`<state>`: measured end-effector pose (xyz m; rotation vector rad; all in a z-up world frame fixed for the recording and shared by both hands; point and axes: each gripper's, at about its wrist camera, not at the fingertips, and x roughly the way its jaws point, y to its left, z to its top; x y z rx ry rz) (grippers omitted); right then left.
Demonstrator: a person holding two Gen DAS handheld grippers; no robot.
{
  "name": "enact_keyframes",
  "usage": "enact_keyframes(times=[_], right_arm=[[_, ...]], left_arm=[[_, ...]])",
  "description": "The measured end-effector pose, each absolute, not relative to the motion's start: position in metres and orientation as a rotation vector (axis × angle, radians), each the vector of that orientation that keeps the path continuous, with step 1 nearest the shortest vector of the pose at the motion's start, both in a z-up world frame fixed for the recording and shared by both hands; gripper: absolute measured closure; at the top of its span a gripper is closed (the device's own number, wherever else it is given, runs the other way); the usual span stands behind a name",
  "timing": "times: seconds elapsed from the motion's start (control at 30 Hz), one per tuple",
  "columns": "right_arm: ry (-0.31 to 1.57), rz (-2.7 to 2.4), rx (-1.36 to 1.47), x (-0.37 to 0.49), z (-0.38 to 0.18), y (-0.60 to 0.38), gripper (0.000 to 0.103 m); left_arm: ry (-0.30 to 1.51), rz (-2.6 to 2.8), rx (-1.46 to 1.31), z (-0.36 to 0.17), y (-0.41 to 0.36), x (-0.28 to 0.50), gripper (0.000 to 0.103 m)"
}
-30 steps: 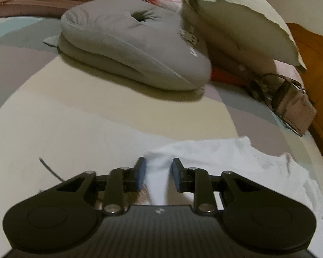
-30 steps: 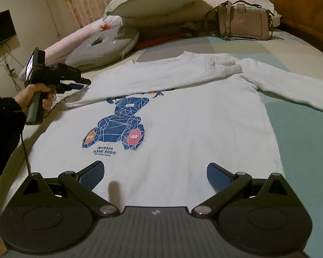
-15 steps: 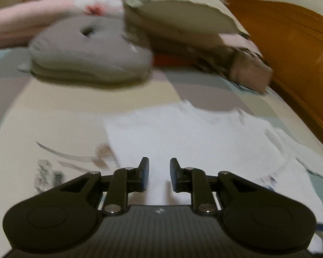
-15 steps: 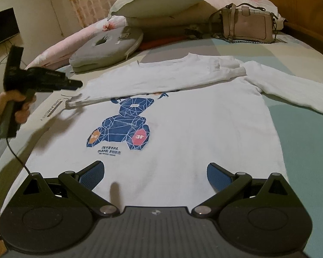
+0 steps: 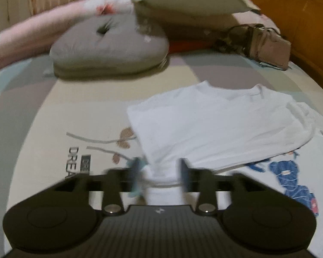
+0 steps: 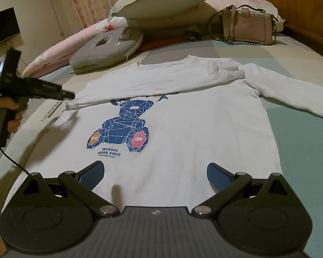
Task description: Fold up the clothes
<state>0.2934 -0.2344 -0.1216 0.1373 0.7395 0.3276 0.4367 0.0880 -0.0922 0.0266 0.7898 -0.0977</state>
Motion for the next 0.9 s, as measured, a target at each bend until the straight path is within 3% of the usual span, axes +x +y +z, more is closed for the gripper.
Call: enact_keyframes(times=[0.2, 0.33, 0.7, 0.9], right_arm=[[0.737, 0.312, 0.107, 0.294, -0.12, -0.231, 0.0], [0.718, 0.314, 0.1, 0.291, -0.114, -0.23, 0.0], [0.792, 0.224, 0.053, 0.279, -0.132, -0.236, 0.0], [0.805, 0.221, 0.005, 0.279, -0.136, -0.234, 0.0]], left_arm=[[0.744, -0.19, 0.118, -0.053, 0.048, 0.41, 0.029], [0.718, -0.223, 0.186, -0.042, 0.027, 0.38, 0.014], [0.819, -0.222, 0.219, -0.125, 0.004, 0.326, 0.013], [0.757, -0.167, 0.144, -0.128, 0.013, 0.306, 0.013]])
